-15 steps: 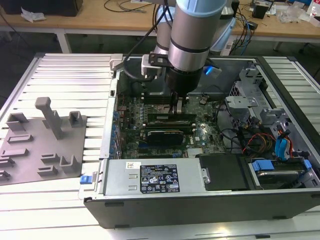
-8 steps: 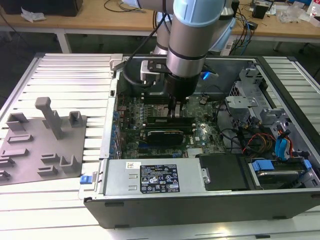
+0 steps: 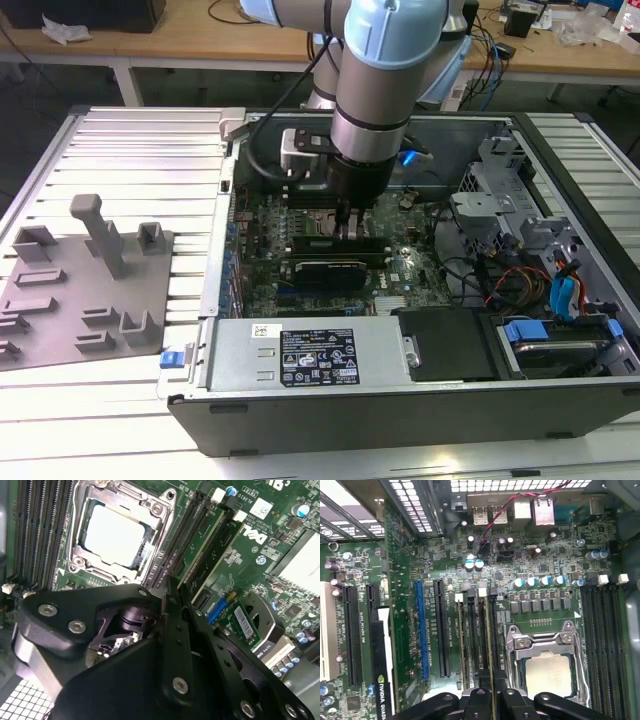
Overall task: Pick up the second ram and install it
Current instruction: 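Insert the second ram into the second slot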
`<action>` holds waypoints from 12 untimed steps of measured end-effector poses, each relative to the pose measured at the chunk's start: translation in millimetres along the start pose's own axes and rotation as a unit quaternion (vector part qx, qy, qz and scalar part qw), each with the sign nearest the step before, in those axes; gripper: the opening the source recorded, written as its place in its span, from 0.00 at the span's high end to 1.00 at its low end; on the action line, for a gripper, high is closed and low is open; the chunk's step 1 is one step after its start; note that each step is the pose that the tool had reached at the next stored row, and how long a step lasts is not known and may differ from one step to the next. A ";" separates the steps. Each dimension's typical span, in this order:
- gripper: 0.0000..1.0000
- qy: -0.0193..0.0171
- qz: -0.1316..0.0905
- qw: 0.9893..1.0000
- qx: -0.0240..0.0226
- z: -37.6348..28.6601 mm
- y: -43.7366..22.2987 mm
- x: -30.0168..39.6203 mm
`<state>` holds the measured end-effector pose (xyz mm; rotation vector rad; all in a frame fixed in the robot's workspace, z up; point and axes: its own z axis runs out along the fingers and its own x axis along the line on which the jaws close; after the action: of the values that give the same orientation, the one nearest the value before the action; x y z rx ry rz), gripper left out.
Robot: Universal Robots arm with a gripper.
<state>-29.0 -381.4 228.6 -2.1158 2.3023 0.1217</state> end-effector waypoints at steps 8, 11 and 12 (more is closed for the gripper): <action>0.86 0.000 0.000 1.000 0.000 2.9 -0.4 2.3; 0.86 -0.001 -0.001 1.000 0.000 3.9 -0.5 2.4; 0.86 -0.001 -0.001 1.000 0.000 3.9 -0.5 2.4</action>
<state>-28.8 -383.6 224.5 -2.1167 2.3002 0.1233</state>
